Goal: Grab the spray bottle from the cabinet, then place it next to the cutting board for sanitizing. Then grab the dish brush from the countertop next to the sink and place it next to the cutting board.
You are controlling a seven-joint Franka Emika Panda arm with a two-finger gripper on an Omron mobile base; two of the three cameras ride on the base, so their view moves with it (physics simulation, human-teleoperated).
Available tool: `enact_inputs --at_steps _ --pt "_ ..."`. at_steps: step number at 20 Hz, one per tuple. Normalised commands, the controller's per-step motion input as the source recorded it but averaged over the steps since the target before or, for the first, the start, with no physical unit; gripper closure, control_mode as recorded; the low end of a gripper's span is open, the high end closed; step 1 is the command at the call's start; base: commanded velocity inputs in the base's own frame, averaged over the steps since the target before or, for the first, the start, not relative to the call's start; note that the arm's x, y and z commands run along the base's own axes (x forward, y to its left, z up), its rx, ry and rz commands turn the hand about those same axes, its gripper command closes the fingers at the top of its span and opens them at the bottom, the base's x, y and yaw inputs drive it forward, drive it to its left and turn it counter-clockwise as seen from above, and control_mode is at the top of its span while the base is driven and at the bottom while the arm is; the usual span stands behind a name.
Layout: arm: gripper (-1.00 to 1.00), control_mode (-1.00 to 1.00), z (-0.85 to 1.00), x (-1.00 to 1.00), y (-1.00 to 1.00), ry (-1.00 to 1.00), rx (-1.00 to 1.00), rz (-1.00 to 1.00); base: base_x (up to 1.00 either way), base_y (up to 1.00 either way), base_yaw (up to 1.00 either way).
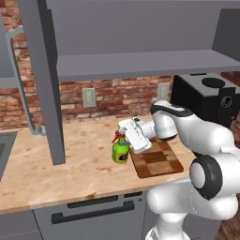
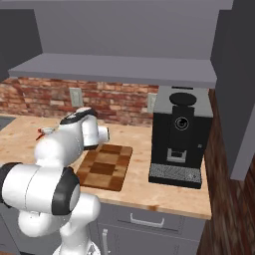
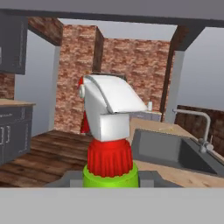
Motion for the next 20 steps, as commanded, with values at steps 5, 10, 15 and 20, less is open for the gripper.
enact_inputs --at_steps 5,10,15,20 --pt "1.0 -1.0 -0.4 0.47 0.0 0.0 0.07 0.08 0.0 0.0 0.0" --pt "1.0 -1.0 -0.57 0.25 0.0 0.0 0.08 0.05 0.0 0.0 0.0" --pt "1.0 -1.0 -0.52 0.09 0.0 0.0 0.1 0.03 0.0 0.0 0.0" --pt "1.0 -1.0 -0.44 0.1 0.0 0.0 0.09 0.03 0.0 0.0 0.0"
